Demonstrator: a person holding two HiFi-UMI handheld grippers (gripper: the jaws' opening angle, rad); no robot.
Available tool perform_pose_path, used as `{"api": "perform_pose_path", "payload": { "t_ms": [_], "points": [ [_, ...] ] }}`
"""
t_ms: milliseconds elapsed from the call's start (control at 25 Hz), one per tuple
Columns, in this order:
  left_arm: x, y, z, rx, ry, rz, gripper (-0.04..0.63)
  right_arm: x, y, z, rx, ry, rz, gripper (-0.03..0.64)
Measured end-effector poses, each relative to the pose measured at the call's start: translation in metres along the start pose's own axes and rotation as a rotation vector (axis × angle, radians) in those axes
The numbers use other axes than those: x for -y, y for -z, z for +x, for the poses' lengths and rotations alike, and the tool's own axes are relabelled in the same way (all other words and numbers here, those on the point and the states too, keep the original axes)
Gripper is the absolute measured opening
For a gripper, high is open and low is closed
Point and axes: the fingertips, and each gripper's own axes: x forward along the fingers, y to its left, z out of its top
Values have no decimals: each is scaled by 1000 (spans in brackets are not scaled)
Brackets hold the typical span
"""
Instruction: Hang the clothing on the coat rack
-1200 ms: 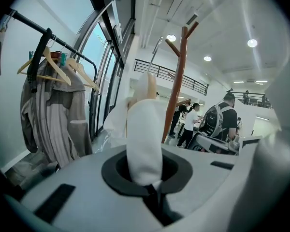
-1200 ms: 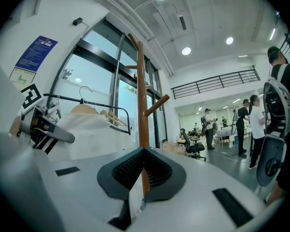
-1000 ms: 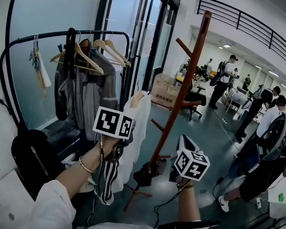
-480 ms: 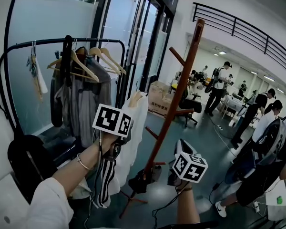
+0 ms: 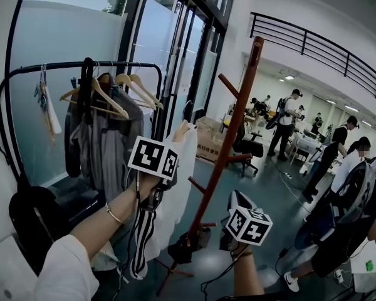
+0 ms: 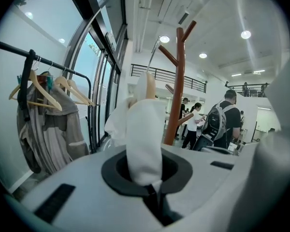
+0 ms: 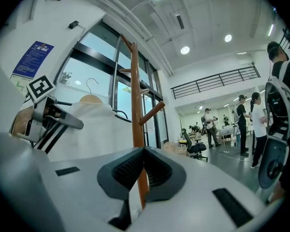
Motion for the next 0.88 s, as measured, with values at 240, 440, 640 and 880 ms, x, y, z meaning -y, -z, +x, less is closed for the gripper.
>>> {"api": "perform_pose_path", "payload": {
  "t_ms": [240,440,640,880],
  "points": [
    [2,-17,-1,3,-16,55,21,-4,-5,2,12,-5,7,23],
    [5,-32,1,8,-8,63,21,-5,-8,1,14,-19,23,23],
    [4,-47,4,7,-22,82,21,3,-9,-1,18,-9,38,23],
    [-1,-67,4,9,-48,117,21,11,-4,1,9,4,58,23]
  ]
}}
